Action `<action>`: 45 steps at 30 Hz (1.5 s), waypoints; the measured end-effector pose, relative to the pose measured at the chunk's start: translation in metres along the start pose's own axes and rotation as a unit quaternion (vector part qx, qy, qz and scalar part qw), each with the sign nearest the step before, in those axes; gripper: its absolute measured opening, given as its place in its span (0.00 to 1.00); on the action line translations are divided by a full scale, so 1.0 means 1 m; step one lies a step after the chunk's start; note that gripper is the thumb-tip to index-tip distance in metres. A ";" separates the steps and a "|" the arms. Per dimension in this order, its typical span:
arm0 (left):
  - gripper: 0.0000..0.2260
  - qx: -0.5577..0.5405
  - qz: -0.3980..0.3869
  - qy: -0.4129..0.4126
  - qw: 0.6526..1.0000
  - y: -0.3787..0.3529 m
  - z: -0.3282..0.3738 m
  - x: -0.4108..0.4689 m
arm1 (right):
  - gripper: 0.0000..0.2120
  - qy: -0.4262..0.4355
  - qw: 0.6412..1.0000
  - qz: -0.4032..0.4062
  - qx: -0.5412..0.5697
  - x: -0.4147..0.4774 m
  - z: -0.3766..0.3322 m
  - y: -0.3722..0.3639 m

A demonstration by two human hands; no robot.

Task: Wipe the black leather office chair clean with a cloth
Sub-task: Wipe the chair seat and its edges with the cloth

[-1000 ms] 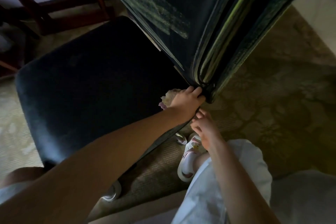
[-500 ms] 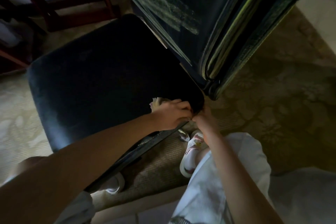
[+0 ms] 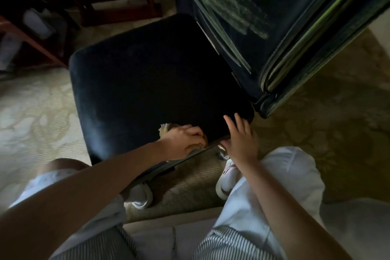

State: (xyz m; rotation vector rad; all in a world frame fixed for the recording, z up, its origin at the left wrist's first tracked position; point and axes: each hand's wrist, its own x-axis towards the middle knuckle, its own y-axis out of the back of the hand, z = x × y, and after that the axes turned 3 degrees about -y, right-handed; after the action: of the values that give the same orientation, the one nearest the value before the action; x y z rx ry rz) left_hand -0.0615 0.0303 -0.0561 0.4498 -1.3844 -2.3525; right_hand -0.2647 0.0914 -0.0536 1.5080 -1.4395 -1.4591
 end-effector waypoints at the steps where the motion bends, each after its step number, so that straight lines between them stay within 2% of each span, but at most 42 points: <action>1: 0.13 -0.001 -0.007 0.011 1.000 0.000 -0.001 -0.009 | 0.37 -0.008 1.000 0.017 -0.004 0.000 -0.003 -0.001; 12: 0.12 -0.012 0.000 0.101 0.995 0.011 -0.020 -0.107 | 0.35 -0.022 0.999 0.025 0.008 -0.002 -0.012 -0.004; 14: 0.09 -0.088 -0.021 0.157 0.983 0.016 -0.026 -0.115 | 0.35 -0.017 1.000 0.012 0.007 -0.003 -0.012 -0.003; 16: 0.10 -0.226 0.050 0.240 0.943 0.024 -0.028 -0.116 | 0.36 -0.011 1.000 0.000 -0.004 -0.004 -0.013 -0.001; 18: 0.07 -0.275 0.161 0.344 0.883 0.033 -0.030 -0.117 | 0.36 -0.005 1.000 -0.010 -0.019 -0.006 -0.016 0.002; 20: 0.07 -0.268 0.249 0.406 0.837 0.038 -0.028 -0.121 | 0.37 -0.004 0.999 -0.019 -0.027 -0.008 -0.019 0.006; 24: 0.10 -0.211 0.356 0.462 0.784 0.022 -0.006 -0.144 | 0.37 -0.010 0.999 -0.039 -0.035 -0.014 -0.026 0.008; 28: 0.11 -0.262 0.467 0.548 0.643 -0.008 0.004 -0.167 | 0.38 -0.013 0.997 -0.054 -0.054 -0.024 -0.037 0.007; 31: 0.13 -0.256 0.510 0.581 0.580 -0.016 0.008 -0.172 | 0.38 -0.012 0.996 -0.056 -0.071 -0.033 -0.047 0.006; 34: 0.14 -0.257 0.507 0.603 0.559 -0.021 0.010 -0.170 | 0.38 -0.008 0.994 -0.057 -0.093 -0.043 -0.059 0.003; 37: 0.12 -0.273 0.496 0.603 0.562 -0.020 -0.001 -0.171 | 0.37 0.006 0.993 -0.066 -0.098 -0.051 -0.070 -0.001; 45: 0.12 -0.254 0.537 0.593 0.544 -0.002 -0.028 -0.168 | 0.34 0.072 0.990 -0.075 -0.097 -0.059 -0.106 -0.011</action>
State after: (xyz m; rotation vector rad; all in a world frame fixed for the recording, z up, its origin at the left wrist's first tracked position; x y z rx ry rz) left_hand 0.0982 0.0884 -0.0567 0.5636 -0.0626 -0.8007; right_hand -0.1511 0.1218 -0.0216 1.5909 -1.0875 -1.4968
